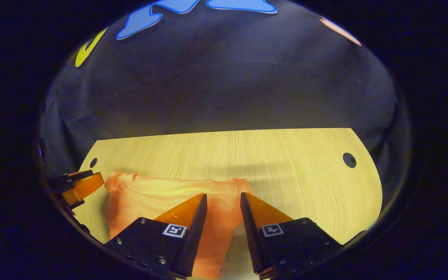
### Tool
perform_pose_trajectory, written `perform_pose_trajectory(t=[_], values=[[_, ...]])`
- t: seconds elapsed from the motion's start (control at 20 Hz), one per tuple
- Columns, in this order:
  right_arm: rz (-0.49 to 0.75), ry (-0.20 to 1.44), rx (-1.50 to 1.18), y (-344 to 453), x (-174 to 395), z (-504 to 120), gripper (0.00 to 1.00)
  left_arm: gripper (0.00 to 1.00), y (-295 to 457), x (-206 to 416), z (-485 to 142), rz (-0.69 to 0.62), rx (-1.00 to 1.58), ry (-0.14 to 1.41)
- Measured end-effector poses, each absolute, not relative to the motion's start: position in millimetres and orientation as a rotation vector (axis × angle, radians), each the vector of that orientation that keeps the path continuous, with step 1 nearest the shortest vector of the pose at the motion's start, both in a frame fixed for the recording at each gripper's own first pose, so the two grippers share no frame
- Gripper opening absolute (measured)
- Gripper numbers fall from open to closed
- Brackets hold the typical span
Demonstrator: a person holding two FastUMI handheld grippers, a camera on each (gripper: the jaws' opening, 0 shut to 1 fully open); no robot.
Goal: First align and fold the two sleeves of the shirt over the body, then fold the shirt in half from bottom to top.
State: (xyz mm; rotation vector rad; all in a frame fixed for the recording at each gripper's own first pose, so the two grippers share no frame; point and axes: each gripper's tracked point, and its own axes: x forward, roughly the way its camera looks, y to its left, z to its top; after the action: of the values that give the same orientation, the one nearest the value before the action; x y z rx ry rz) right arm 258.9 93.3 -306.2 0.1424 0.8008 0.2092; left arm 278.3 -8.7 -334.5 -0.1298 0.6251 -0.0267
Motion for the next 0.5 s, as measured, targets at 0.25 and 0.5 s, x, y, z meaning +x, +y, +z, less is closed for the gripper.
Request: perform_pose_trajectory(t=[0.25, 0.5], values=[[0.215, 0.709, 0.15, 65.2, 220.3, -237.3, 0.55, 0.72, -17.7, 222.4, -261.6, -0.046, -0.15, 0.572], [0.217, 0.608, 0.142, 57.4, 160.5, -174.7, 0.55, 0.75, -16.3, 147.7, -188.7, -0.05, -0.17, 0.503]])
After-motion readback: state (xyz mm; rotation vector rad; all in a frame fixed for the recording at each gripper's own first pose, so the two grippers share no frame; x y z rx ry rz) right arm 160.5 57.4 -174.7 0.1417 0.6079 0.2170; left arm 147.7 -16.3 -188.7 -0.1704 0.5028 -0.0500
